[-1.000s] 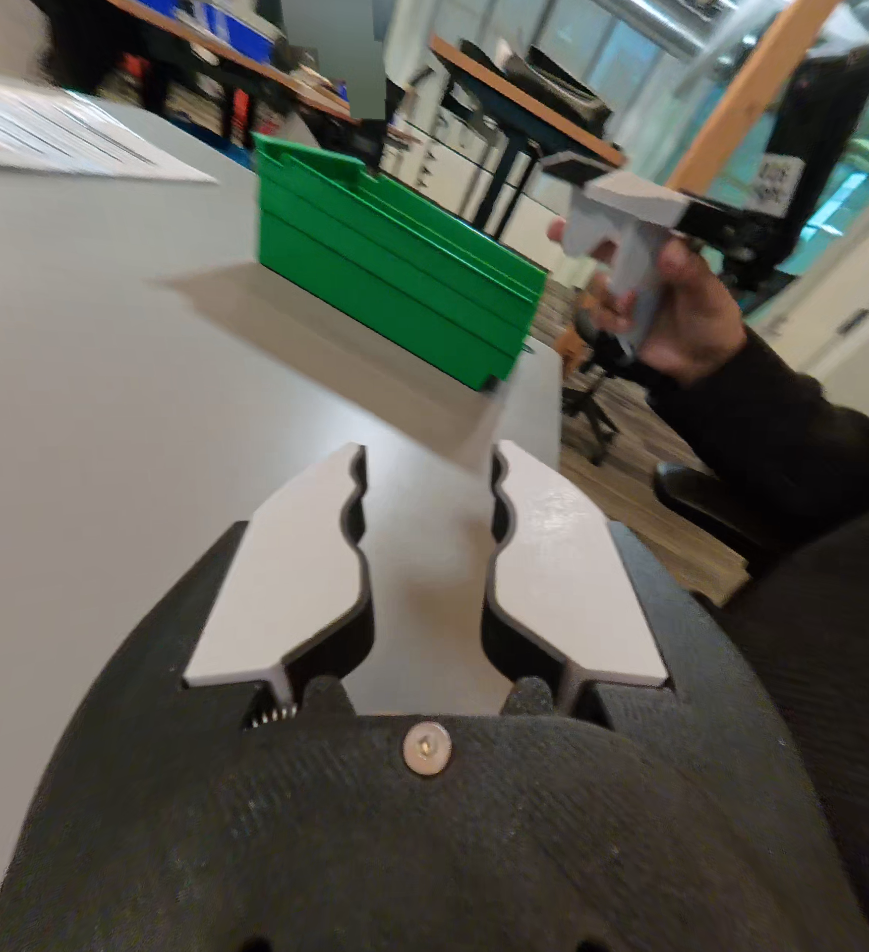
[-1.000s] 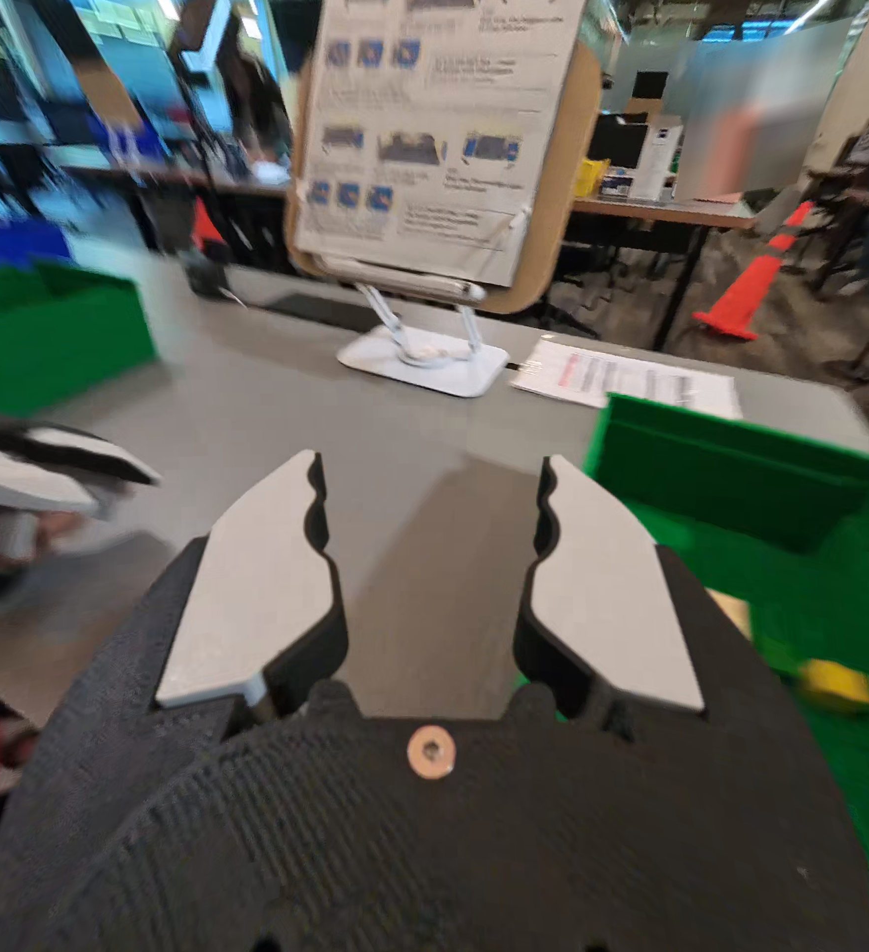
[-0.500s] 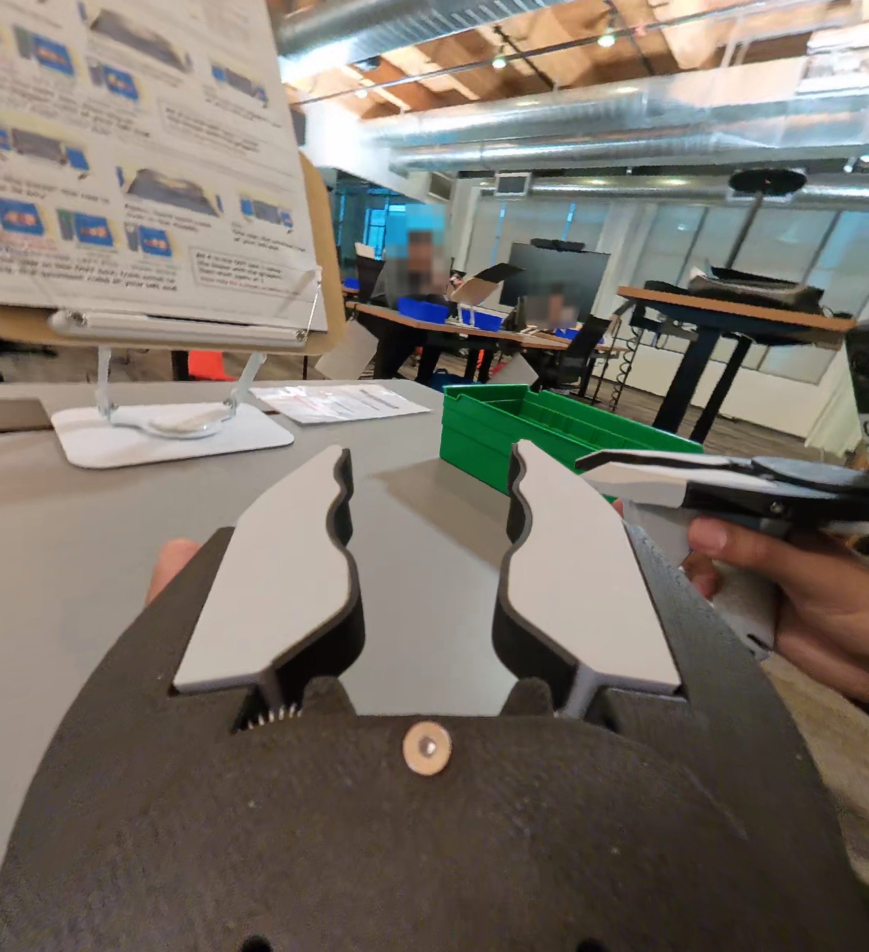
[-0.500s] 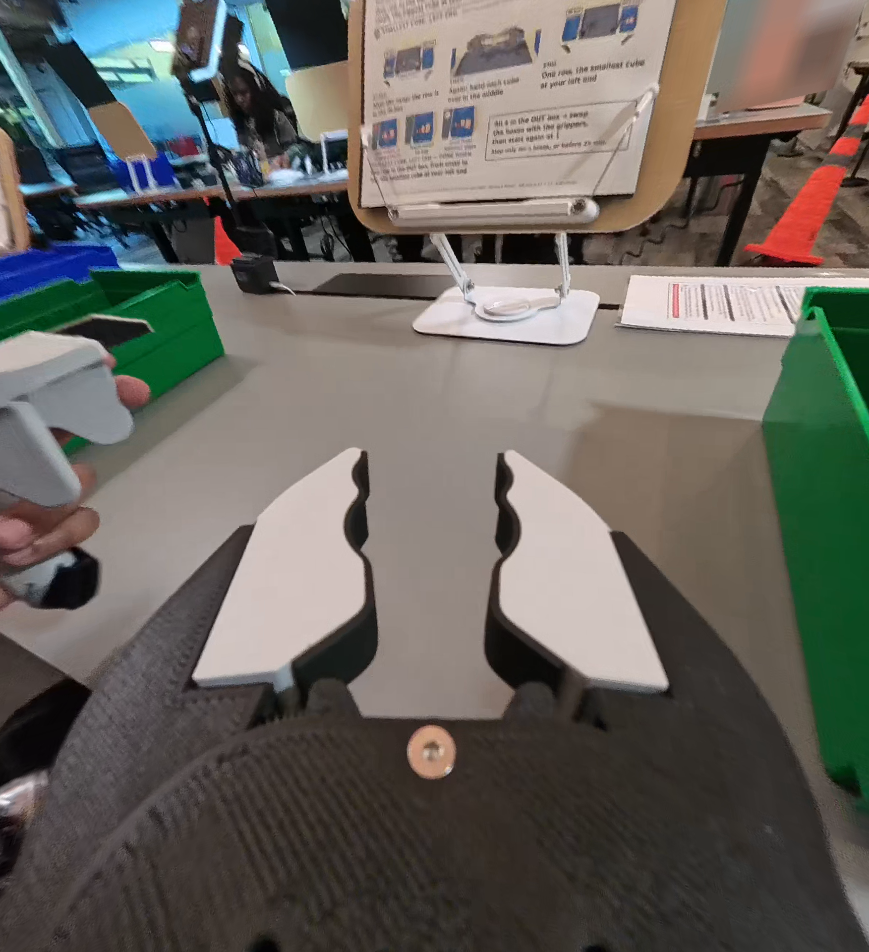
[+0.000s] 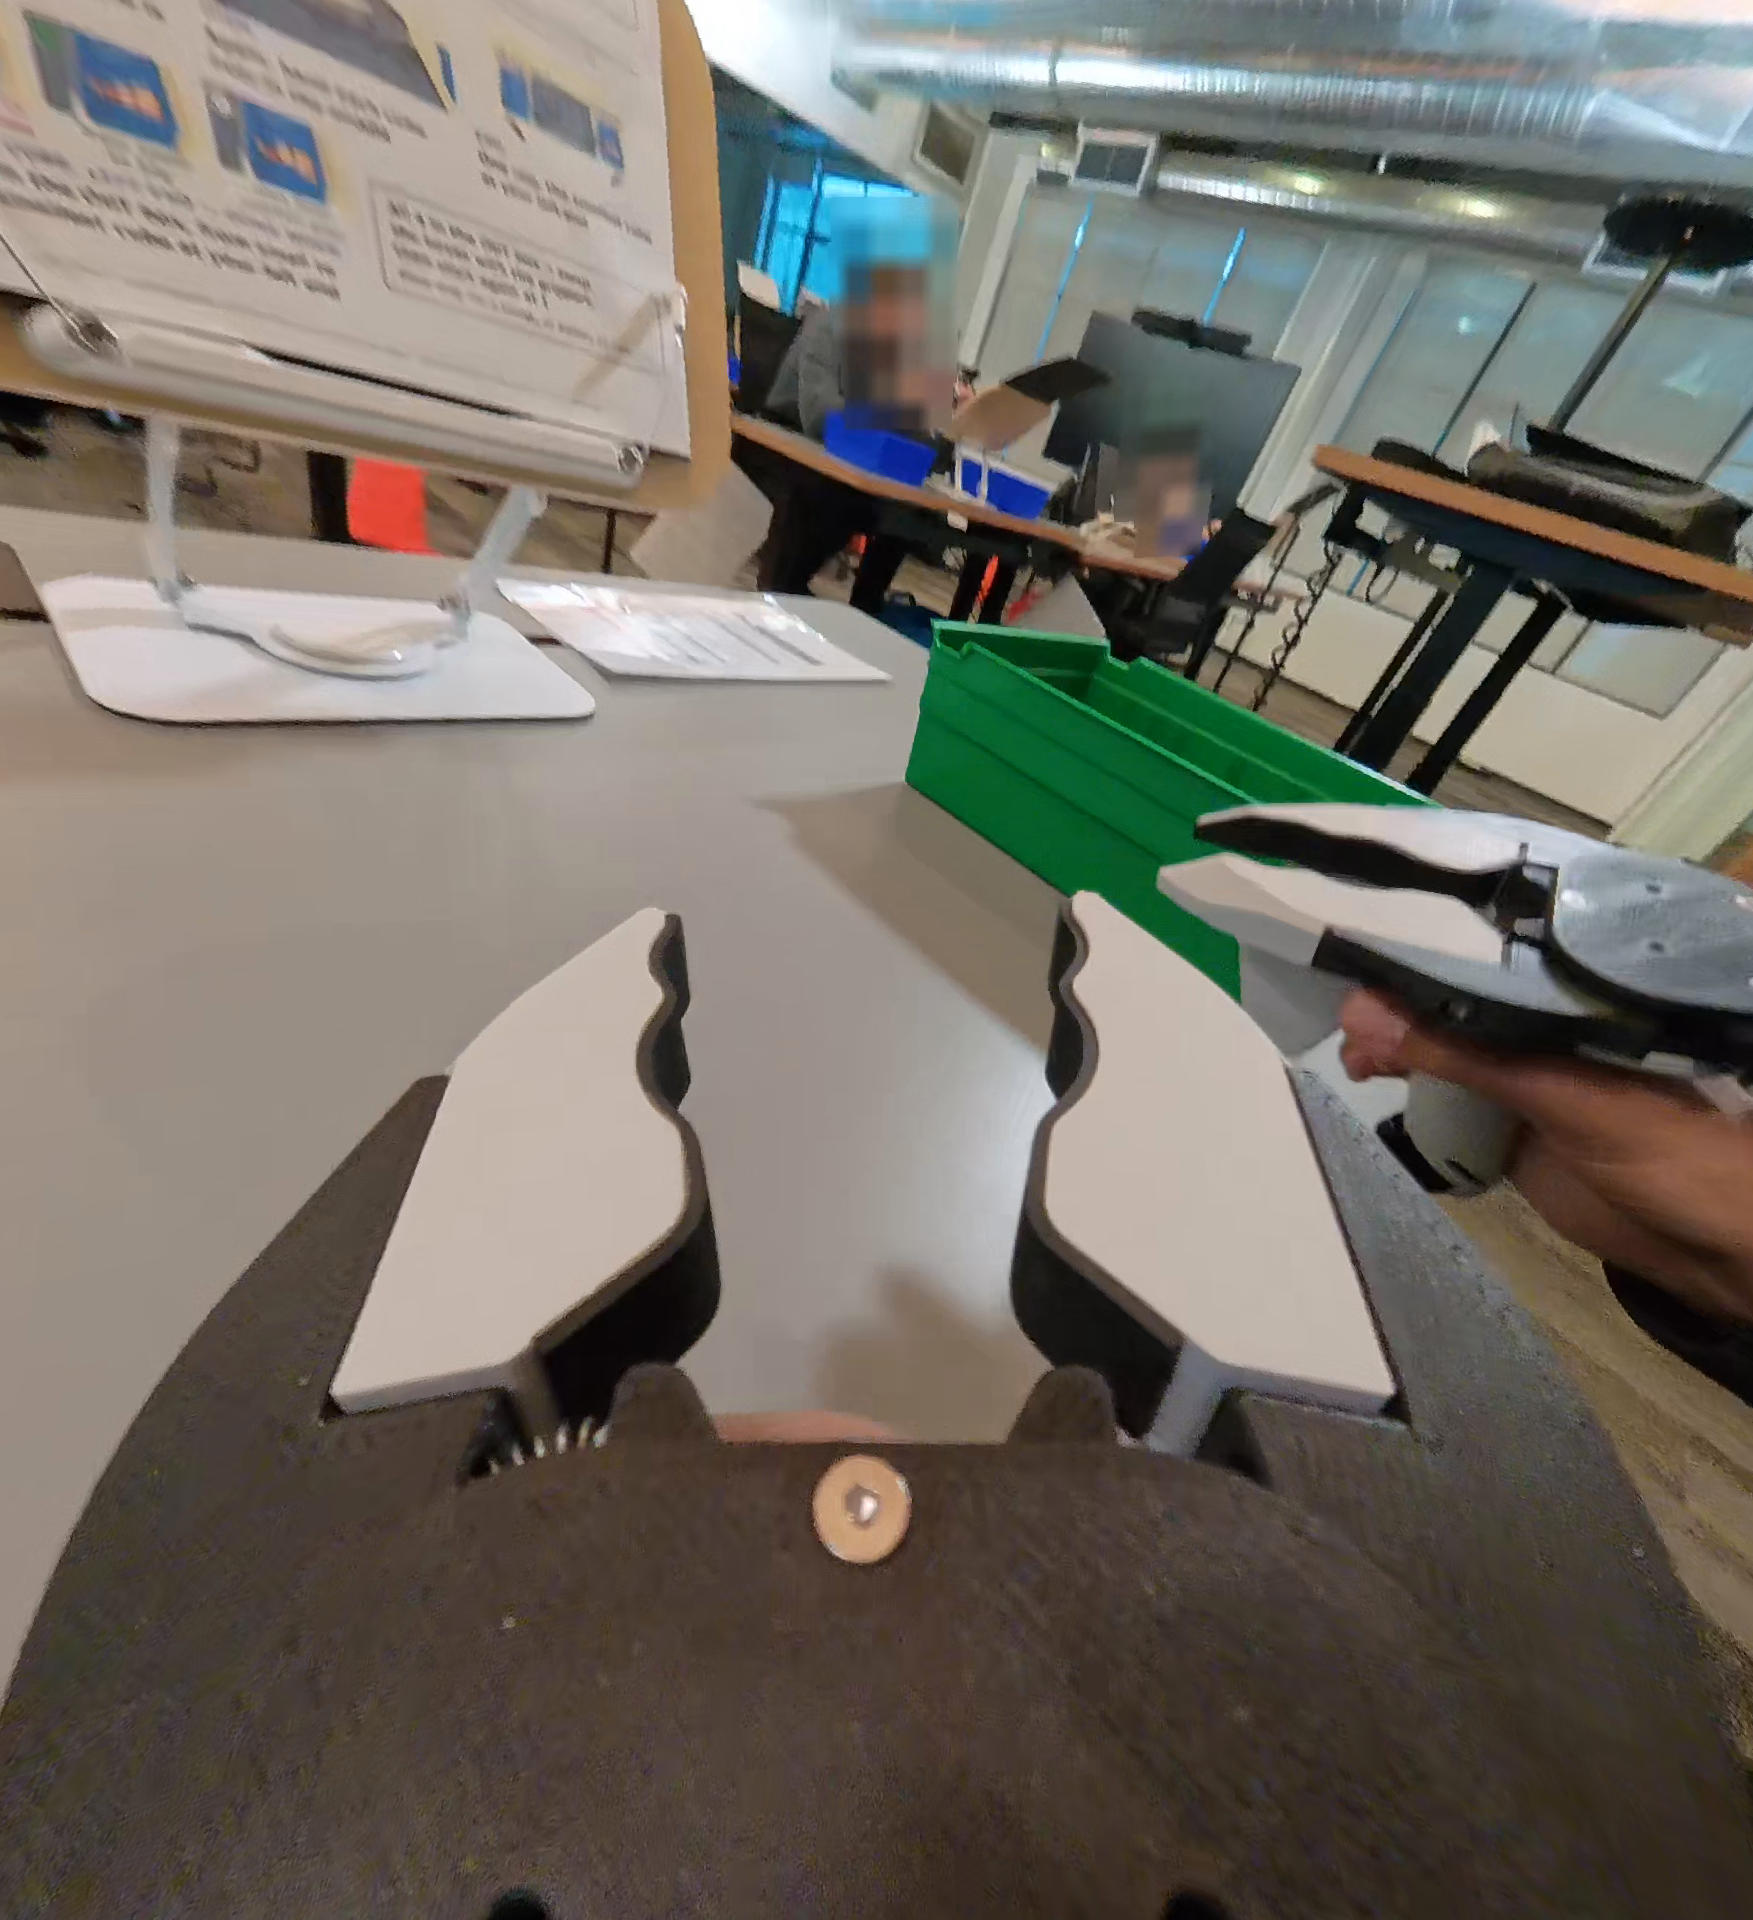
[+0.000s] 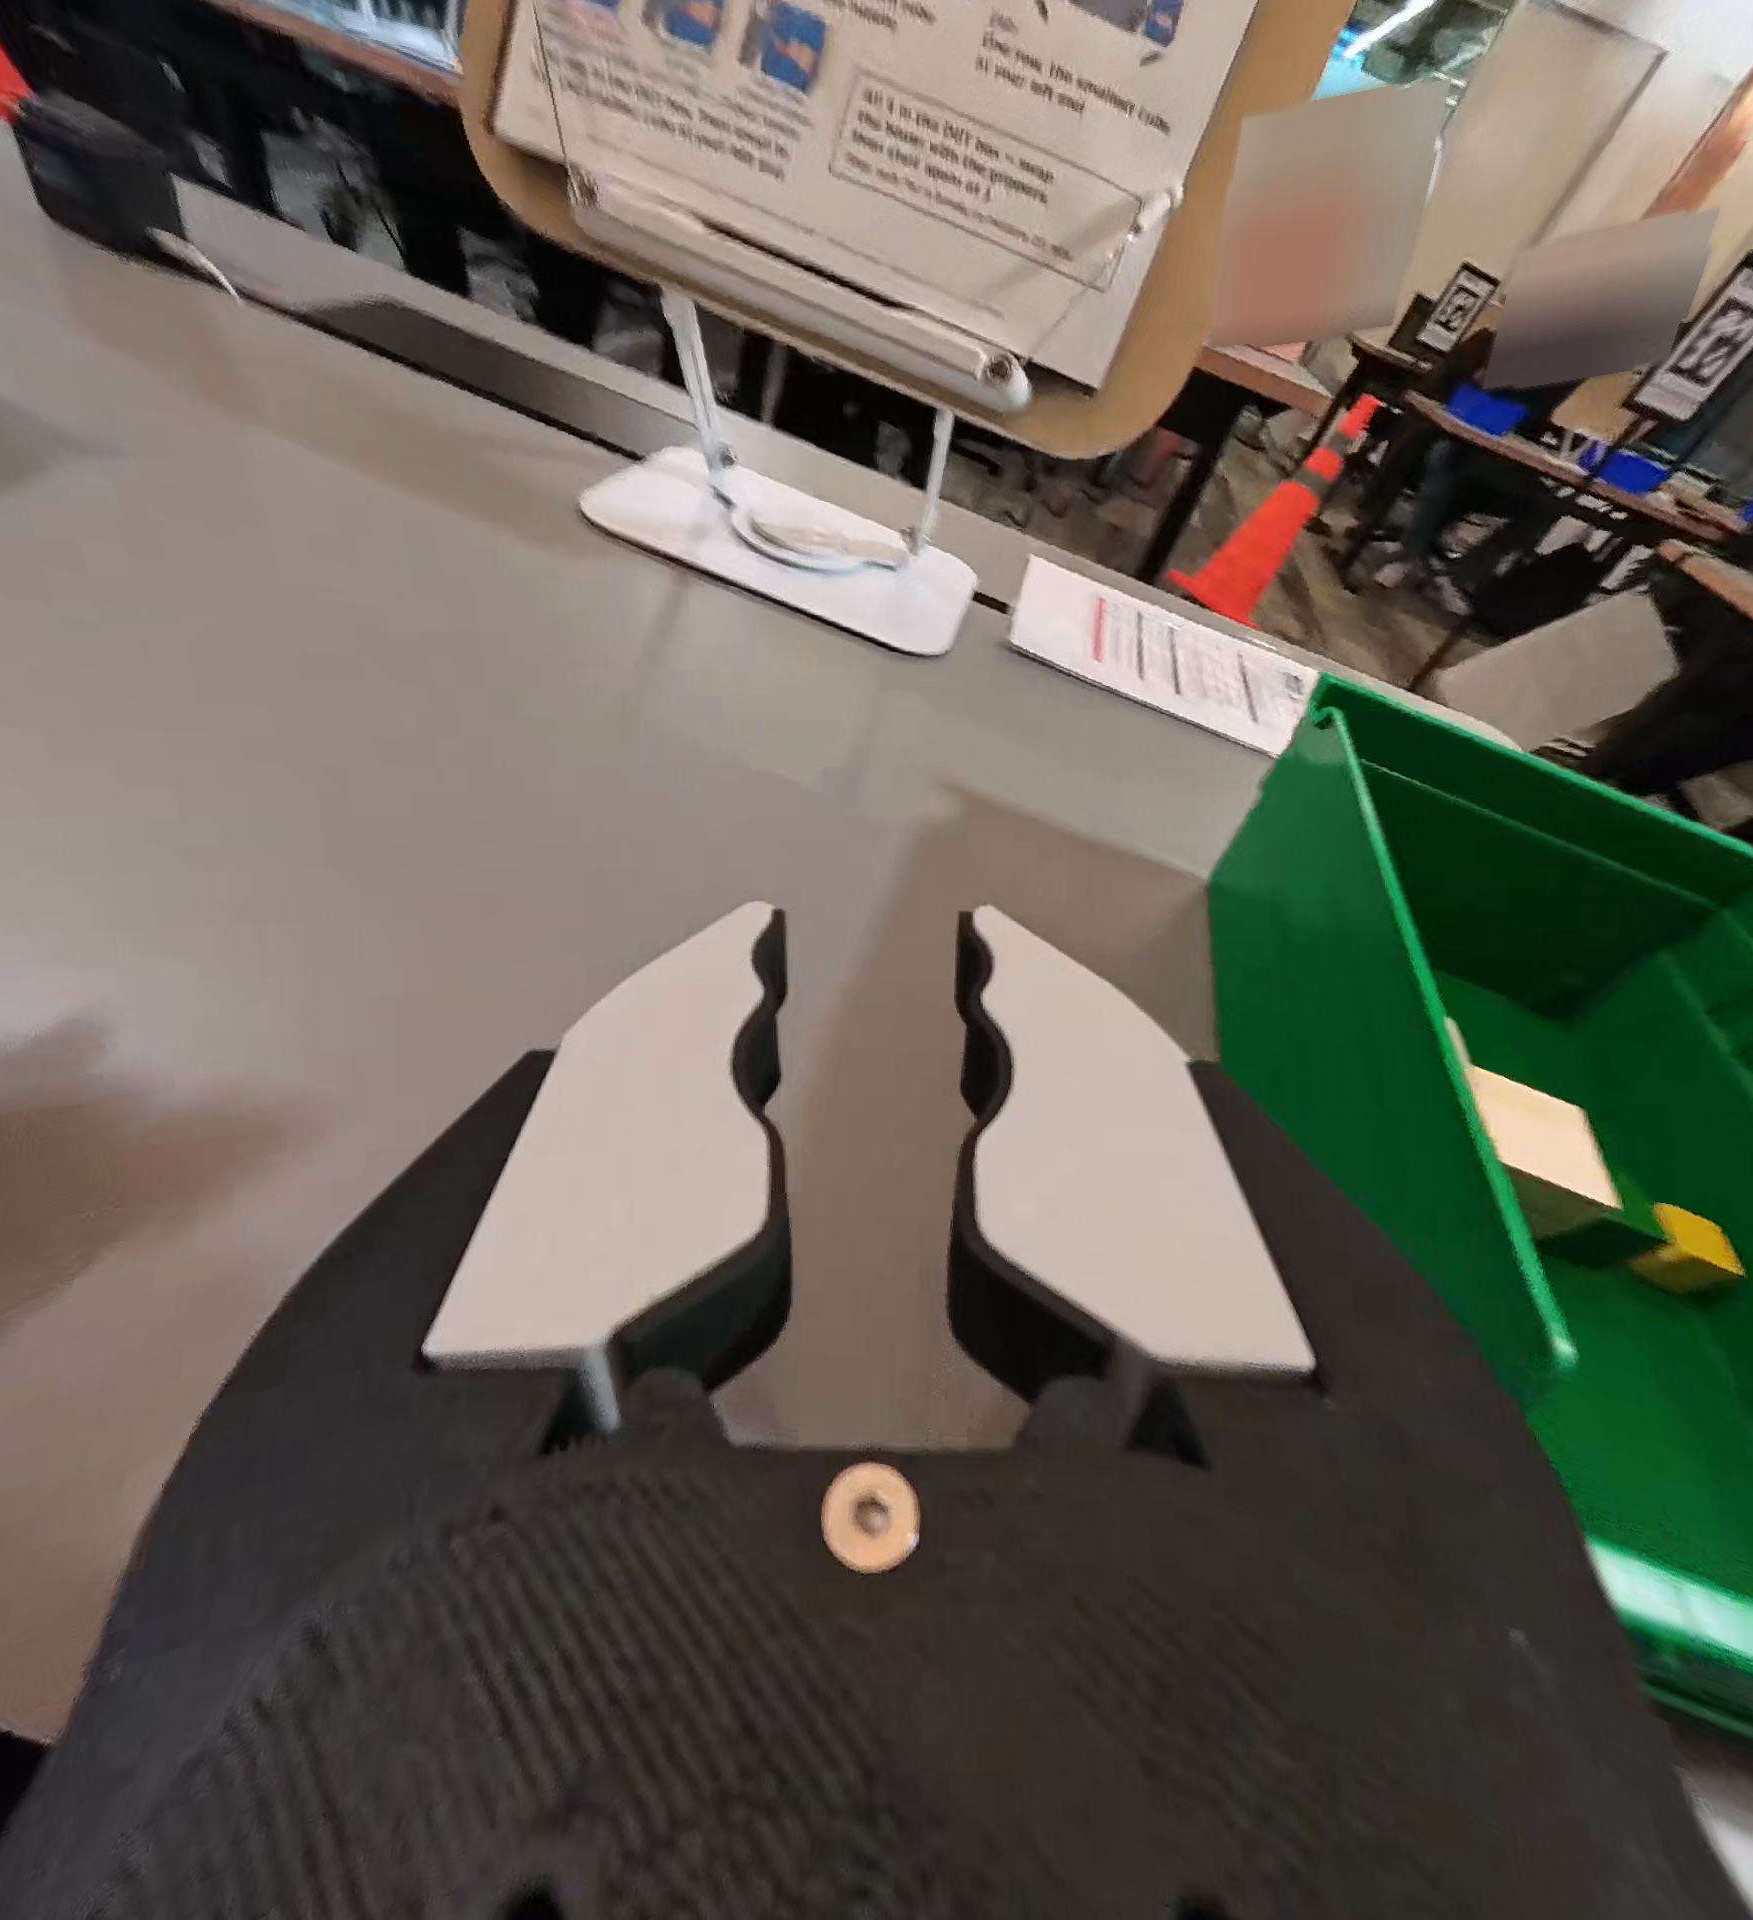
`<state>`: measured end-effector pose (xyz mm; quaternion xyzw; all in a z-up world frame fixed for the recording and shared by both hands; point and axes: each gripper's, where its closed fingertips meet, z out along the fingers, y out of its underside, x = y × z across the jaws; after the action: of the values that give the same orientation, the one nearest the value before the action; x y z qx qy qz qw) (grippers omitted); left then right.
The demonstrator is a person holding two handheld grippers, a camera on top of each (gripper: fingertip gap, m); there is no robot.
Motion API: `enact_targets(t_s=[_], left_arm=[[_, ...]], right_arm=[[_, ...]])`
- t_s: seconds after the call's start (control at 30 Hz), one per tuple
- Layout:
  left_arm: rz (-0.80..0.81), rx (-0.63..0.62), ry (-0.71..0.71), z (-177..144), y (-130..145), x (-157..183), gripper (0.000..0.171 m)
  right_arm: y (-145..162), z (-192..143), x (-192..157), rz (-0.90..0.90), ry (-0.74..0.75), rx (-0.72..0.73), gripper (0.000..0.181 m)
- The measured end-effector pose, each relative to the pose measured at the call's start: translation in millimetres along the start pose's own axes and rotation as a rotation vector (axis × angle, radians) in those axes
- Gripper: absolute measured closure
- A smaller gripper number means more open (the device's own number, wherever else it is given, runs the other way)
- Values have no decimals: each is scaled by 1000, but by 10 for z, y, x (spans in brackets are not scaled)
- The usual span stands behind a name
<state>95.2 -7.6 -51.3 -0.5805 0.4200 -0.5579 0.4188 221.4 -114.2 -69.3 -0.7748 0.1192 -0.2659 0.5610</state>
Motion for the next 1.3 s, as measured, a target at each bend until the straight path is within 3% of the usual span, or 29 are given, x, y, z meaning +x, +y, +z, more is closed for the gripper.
enact_targets(t_s=[0.2,0.23,0.27,0.33,0.4,0.5,0.6,0.8,0.87,0.97,1.17,1.3], left_arm=[[36,-70,5,86,182,-28,109],[42,-85,-3,97,207,-56,112],[42,-102,-16,102,231,-91,117],[21,-101,-30,84,219,-136,122],[3,-88,-34,60,174,-162,125],[15,-91,-14,60,141,-163,124],[45,-116,15,87,177,-144,123],[110,-151,65,117,228,-89,118],[152,-163,58,114,230,-118,117],[169,-177,34,115,233,-194,115],[-119,-157,80,72,153,-236,107],[-356,-178,139,65,186,-279,116]], right_arm=[[-253,198,23,174,12,116,104],[-304,249,11,235,-3,134,89],[-359,303,-50,314,-60,140,86],[-468,414,-163,444,-175,144,89],[-534,495,-231,463,-231,159,93],[-479,501,-233,344,-212,175,102],[-319,459,-235,204,-208,90,119],[-257,356,-389,280,-307,51,116],[-183,397,-416,253,-293,14,116],[-157,407,-391,211,-216,30,130],[-251,335,-469,159,-200,91,132],[-254,341,-443,185,-193,102,124]])
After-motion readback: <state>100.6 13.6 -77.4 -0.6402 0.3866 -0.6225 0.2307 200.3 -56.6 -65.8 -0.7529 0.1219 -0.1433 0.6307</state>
